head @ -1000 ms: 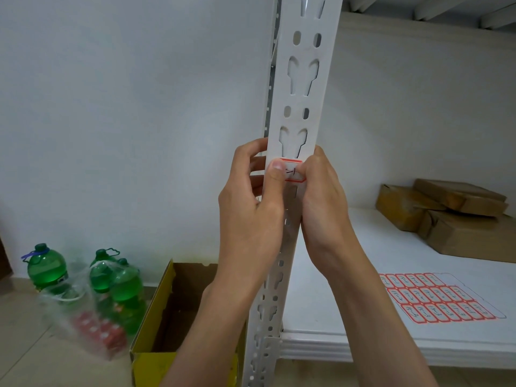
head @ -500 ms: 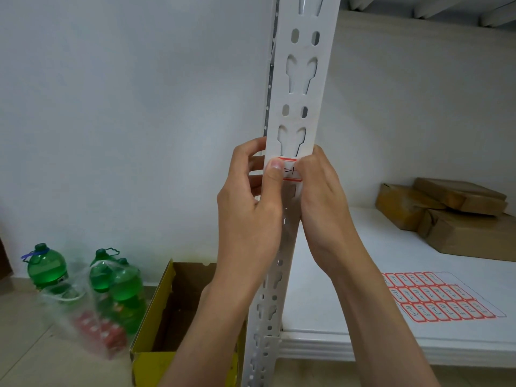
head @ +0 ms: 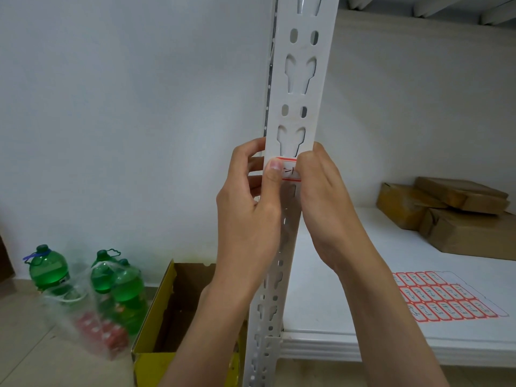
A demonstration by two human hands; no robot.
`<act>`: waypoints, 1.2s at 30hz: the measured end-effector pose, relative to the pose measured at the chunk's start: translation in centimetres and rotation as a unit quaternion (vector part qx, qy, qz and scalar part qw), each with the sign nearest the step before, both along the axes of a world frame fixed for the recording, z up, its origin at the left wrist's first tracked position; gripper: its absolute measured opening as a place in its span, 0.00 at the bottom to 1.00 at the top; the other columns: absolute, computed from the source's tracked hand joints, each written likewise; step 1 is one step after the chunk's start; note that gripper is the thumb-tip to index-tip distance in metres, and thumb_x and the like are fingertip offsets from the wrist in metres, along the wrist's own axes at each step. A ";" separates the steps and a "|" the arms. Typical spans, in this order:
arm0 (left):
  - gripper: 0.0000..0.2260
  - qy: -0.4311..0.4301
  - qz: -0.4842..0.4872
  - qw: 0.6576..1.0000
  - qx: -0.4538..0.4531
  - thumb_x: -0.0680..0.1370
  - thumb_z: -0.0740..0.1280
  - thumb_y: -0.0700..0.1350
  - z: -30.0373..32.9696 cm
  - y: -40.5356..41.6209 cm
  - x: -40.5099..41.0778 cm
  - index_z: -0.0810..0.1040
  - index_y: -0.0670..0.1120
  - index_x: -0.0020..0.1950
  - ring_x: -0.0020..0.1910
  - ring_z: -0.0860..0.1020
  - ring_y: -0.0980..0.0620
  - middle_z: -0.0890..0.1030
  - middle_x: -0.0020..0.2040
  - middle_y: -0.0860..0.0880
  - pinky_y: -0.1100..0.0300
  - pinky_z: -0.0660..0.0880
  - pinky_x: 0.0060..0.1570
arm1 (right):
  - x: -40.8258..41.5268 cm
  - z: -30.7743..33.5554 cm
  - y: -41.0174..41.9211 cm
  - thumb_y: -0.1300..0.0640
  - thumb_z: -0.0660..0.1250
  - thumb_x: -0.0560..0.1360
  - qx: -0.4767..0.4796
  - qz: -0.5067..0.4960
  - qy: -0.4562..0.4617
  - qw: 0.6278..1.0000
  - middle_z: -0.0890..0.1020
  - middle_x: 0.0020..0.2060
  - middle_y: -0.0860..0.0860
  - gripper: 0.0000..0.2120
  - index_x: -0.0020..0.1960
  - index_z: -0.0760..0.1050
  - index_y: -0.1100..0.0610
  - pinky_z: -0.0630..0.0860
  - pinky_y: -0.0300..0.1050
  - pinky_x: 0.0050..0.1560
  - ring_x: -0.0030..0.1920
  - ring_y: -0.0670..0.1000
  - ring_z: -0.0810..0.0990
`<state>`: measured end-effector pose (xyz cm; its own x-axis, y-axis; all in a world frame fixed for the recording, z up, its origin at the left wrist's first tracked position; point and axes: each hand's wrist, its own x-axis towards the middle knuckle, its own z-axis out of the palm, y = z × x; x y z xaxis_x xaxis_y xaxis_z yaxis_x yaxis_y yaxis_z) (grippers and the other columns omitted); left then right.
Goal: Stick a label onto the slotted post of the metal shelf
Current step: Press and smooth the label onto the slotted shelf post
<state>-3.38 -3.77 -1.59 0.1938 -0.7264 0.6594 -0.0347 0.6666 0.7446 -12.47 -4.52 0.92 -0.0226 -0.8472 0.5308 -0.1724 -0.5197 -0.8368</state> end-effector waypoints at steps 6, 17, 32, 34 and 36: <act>0.13 0.008 -0.003 1.000 -0.006 0.83 0.62 0.48 0.0 -0.1 -0.1 0.73 0.51 0.68 0.56 0.81 0.56 0.81 0.61 0.53 0.69 0.78 0.50 | -0.3 -0.2 -0.1 0.55 0.52 0.84 0.009 -0.012 -0.002 1.000 0.79 0.50 0.54 0.11 0.53 0.73 0.56 0.76 0.34 0.33 0.41 0.47 0.80; 0.13 0.008 -0.007 1.000 -0.009 0.83 0.62 0.48 -0.1 -0.1 -0.1 0.73 0.51 0.68 0.55 0.81 0.58 0.82 0.59 0.55 0.69 0.78 0.49 | 0.2 0.1 0.2 0.55 0.53 0.83 -0.018 -0.014 0.008 1.000 0.78 0.48 0.43 0.10 0.50 0.72 0.47 0.74 0.27 0.37 0.43 0.34 0.78; 0.14 -0.025 0.000 1.000 0.007 0.83 0.62 0.49 0.0 0.0 0.5 0.72 0.51 0.69 0.56 0.82 0.52 0.82 0.60 0.52 0.63 0.80 0.55 | -1.6 -0.2 0.8 0.61 0.58 0.83 -0.098 -0.043 -0.057 0.993 0.85 0.47 0.44 0.10 0.54 0.78 0.53 0.82 0.38 0.43 0.49 0.45 0.84; 0.14 -0.028 0.001 1.000 0.011 0.83 0.62 0.50 0.1 0.0 0.7 0.72 0.52 0.68 0.56 0.82 0.54 0.82 0.59 0.53 0.61 0.80 0.56 | -1.8 -1.0 0.8 0.61 0.63 0.82 -0.186 -0.125 -0.057 0.973 0.85 0.45 0.47 0.07 0.51 0.80 0.55 0.83 0.41 0.46 0.49 0.49 0.84; 0.14 -0.033 0.004 0.999 0.014 0.83 0.62 0.50 0.2 0.0 0.7 0.72 0.52 0.68 0.56 0.82 0.55 0.82 0.59 0.54 0.61 0.79 0.57 | -2.1 -2.0 0.6 0.62 0.67 0.80 -0.267 -0.196 -0.029 0.943 0.84 0.45 0.47 0.06 0.50 0.80 0.53 0.81 0.40 0.49 0.48 0.49 0.84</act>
<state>-2.64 -3.74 -1.36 0.1564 -0.7438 0.6498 -0.0885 0.6447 0.7593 -14.58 -3.88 -1.04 -0.3212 -0.3795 0.8676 -0.4008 -0.7756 -0.4876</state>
